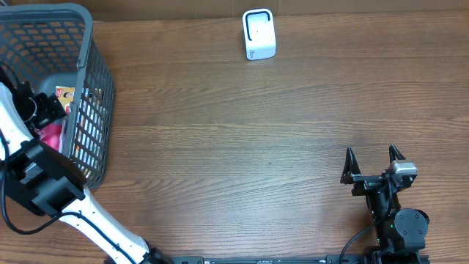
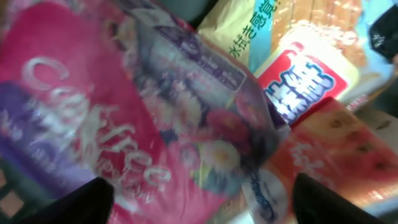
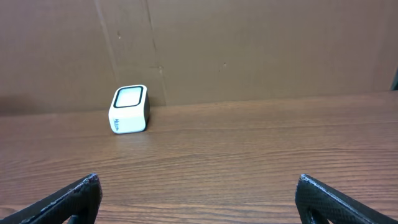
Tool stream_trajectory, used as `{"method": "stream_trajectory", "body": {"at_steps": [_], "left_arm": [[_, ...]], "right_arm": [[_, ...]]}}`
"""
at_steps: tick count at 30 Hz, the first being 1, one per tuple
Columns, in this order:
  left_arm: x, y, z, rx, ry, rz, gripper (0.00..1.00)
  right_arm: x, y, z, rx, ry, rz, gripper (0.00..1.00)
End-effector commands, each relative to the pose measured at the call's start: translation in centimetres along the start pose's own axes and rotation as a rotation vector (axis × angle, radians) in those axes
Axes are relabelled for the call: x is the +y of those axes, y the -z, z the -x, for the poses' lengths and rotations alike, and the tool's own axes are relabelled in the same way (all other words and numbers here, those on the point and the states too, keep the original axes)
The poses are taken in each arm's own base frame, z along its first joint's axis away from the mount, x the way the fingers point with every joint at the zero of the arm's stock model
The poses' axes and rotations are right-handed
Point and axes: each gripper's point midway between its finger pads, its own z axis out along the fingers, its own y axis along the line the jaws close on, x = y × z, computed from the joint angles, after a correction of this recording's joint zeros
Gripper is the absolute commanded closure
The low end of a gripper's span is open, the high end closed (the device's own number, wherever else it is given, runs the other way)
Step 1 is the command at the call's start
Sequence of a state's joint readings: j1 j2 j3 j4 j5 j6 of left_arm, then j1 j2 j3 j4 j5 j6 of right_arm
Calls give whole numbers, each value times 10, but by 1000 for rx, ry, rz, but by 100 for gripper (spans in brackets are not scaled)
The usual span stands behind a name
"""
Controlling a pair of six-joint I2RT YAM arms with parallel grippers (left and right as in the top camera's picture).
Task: Scan the item barcode
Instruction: 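Grasp the red-purple liner pack with the left gripper and lift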
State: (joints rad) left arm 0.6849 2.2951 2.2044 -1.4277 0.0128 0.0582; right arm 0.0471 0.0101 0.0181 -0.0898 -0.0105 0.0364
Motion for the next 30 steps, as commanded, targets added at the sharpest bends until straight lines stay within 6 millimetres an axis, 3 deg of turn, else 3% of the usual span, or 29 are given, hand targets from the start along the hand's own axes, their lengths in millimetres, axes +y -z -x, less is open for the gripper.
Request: {"method": "stream_trajectory", "body": {"at_steps": [1,5,7,10,12,17,19,21,25,30], "left_arm": [[2,-26,-12,60,-33,21,20],[13,-42,-20,94,-36,83,26],[19,-49,-23,105,-37,119,38],[19,-50,-23,102,-34,117,64],[19,-50,-22,98,-32,117,94],[14,-43,-22,97,-12,89,96],[7,-29,-16,71,15,48,96],[-9,0,-4,11,25,-44,96],[-39,84,20,-185,3,-208,96],[-40,180,24,-429,-15,-199,96]], "right_arm": [[-2,0,-2,-4,3,-10,0],[-2,0,-2,-4,3,-10,0],[-2,0,-2,-4,3,-10,0],[-2,0,-2,-4,3,-10,0],[-2,0,-2,-4,3,-10,0],[-2,0,-2,-4,3,-10,0],[-2,0,-2,-4,3,-10,0],[-2,0,-2,-4,3,-10,0],[-2,0,-2,-4,3,-10,0],[-2,0,-2,-4,3,-10,0]]}}
